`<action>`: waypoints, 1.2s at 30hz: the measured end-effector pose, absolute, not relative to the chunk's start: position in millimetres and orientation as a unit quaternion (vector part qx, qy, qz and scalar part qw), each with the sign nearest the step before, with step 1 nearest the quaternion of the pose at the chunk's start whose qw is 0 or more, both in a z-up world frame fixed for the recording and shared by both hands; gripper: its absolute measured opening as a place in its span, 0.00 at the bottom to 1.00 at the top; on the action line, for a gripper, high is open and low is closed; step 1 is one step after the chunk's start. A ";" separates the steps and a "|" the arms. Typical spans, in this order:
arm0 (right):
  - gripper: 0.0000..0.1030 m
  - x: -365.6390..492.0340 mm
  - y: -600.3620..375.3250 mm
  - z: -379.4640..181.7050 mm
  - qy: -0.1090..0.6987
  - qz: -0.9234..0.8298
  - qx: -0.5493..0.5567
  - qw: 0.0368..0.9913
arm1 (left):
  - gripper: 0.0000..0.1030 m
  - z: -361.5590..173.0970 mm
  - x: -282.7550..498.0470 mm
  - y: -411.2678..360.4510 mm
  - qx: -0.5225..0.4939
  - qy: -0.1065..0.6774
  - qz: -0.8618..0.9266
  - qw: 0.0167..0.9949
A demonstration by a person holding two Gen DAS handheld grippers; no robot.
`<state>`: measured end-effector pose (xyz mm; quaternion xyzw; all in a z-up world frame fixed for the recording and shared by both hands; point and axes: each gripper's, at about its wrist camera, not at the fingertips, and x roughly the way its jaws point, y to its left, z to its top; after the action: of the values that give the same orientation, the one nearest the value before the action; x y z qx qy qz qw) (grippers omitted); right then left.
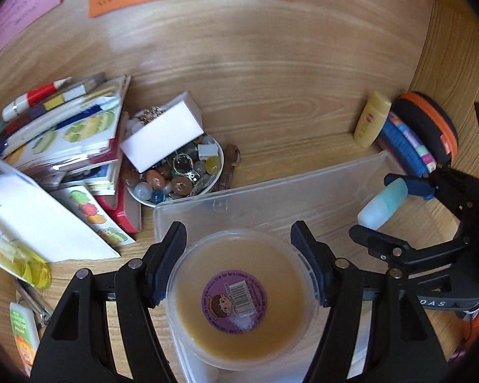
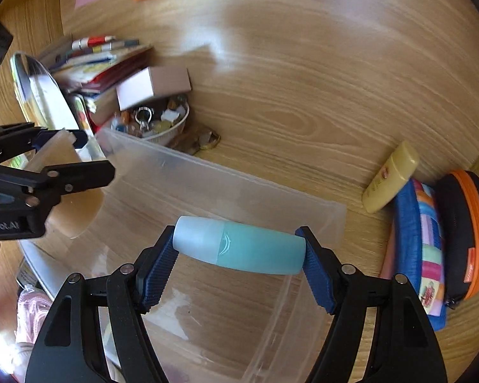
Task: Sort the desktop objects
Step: 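Carry both items over the clear box and release them inside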
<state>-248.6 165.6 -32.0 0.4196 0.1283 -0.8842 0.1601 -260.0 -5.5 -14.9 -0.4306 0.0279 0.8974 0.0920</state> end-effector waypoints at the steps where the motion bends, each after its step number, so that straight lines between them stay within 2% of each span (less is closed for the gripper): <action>1: 0.69 -249.7 163.5 -34.3 0.139 -0.882 0.424 0.155 | 0.65 -16.9 -262.1 -4.4 -0.435 0.034 0.895 0.096; 4: 0.69 -253.7 157.3 -41.6 0.166 -0.875 0.432 0.141 | 0.65 -22.3 -267.8 -3.0 -0.447 0.049 0.888 0.098; 16: 0.69 -266.4 150.4 -55.5 0.173 -0.828 0.504 0.173 | 0.64 -33.3 -280.4 1.5 -0.461 0.094 0.877 0.095; 24: 0.69 -263.4 146.8 -56.9 0.189 -0.827 0.507 0.153 | 0.67 -34.9 -279.4 3.1 -0.467 0.089 0.873 0.108; 29: 0.79 -255.5 148.2 -51.3 0.186 -0.840 0.491 0.136 | 0.67 -29.0 -273.6 0.4 -0.468 0.078 0.874 0.109; 36: 0.79 -232.4 143.4 -30.5 0.172 -0.852 0.474 0.141 | 0.86 0.9 -249.4 -6.1 -0.437 0.071 0.891 0.103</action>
<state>-232.4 143.4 -30.5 0.4738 0.1718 -0.8521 0.1413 -249.4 -6.1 0.9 -0.4372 0.0707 0.8906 0.1030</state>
